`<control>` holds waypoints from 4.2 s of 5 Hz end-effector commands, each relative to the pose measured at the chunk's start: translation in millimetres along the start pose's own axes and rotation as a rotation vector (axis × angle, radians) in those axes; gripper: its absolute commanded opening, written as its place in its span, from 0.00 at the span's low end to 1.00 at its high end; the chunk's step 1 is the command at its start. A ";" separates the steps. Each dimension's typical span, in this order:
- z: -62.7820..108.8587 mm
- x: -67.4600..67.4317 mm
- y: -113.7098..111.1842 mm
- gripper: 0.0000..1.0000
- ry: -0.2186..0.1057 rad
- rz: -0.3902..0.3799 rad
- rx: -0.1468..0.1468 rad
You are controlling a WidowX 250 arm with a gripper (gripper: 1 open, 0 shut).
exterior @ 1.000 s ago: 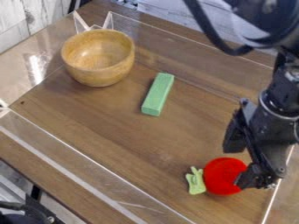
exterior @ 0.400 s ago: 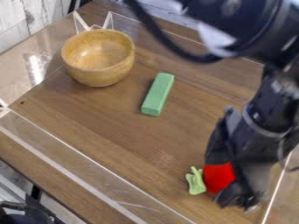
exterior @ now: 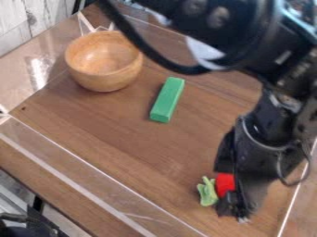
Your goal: Move the red object to the left side of the table
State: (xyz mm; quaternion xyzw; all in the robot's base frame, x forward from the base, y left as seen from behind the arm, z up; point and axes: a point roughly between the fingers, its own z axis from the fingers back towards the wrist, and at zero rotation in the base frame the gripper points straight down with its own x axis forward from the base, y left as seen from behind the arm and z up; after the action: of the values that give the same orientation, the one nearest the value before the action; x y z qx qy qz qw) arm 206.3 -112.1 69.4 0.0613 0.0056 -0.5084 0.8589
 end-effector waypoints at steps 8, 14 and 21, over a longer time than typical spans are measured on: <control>-16.4 21.2 2.3 1.00 -0.138 0.027 0.022; -27.5 -1.2 -7.6 0.00 -0.079 0.163 -0.027; 9.5 2.8 -4.5 1.00 -0.038 0.259 -0.070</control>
State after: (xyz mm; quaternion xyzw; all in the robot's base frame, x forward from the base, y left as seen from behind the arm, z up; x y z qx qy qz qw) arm 199.4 -116.2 66.9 0.0265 0.0235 -0.3910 0.9197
